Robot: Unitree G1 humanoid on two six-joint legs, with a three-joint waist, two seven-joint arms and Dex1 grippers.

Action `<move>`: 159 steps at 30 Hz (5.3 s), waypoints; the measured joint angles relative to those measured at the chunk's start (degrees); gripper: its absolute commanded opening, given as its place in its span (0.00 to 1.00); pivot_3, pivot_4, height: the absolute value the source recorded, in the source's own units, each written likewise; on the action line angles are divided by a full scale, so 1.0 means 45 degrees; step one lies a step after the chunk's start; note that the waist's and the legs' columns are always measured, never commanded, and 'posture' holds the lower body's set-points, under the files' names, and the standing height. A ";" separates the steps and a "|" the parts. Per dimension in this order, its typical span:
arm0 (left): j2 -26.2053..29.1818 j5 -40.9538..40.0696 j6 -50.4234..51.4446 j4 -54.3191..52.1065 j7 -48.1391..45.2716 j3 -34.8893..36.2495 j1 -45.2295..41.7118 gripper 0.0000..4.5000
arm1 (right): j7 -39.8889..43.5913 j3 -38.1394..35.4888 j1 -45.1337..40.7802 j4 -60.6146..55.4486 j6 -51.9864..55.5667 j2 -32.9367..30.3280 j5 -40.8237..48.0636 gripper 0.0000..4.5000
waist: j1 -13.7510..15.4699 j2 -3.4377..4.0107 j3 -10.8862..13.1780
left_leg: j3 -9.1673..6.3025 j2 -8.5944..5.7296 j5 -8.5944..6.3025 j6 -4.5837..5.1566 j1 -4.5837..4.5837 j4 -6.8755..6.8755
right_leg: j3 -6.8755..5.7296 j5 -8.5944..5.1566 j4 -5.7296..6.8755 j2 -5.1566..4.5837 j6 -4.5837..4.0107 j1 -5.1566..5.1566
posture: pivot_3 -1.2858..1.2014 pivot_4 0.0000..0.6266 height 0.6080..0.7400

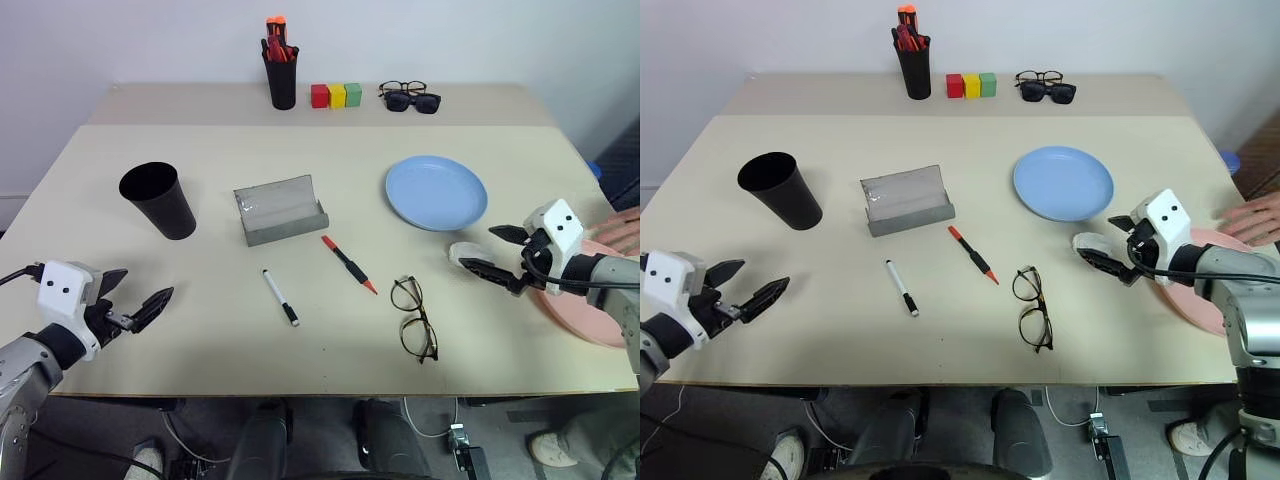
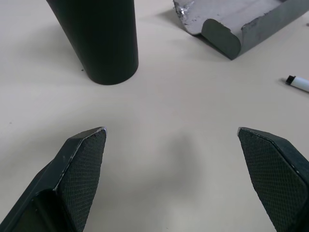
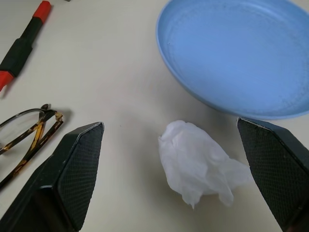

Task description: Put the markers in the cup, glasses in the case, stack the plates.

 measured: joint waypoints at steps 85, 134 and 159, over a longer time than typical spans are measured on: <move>-0.3069 0.4997 -0.4035 0.5377 0.6921 -0.3032 -0.9968 0.24 | -0.1706 0.5586 -0.2985 -0.3140 0.1235 0.5988 0.1485 1.00 | 0.0010 -0.0021 -0.0022 | -0.0033 -0.0016 0.0005 -0.0007 -0.0009 0.0008 | -0.0015 0.0075 0.0013 0.0013 0.0111 -0.0001 | 0.52 0.24 1.00; -0.5043 0.7431 -1.1210 1.6754 -0.9493 -1.3548 -1.7045 0.01 | -0.1938 0.1471 0.1930 -0.5706 0.1632 0.1891 0.1923 1.00 | -0.0006 -0.0010 -0.0009 | -0.0028 -0.0007 -0.0023 0.0046 -0.0019 0.0050 | -0.0006 0.0060 0.0016 0.0035 0.0118 0.0014 | 0.52 0.24 1.00; -0.4250 0.7880 -0.7613 1.2657 -0.7618 -1.3063 -1.5020 0.76 | -0.1267 0.2517 0.0486 -0.4435 0.1339 0.1937 0.1788 1.00 | 0.0010 -0.0007 -0.0008 | -0.0036 -0.0016 -0.0021 0.0043 -0.0016 0.0117 | -0.0009 0.0057 0.0089 0.0029 0.0119 0.0018 | 0.52 0.24 1.00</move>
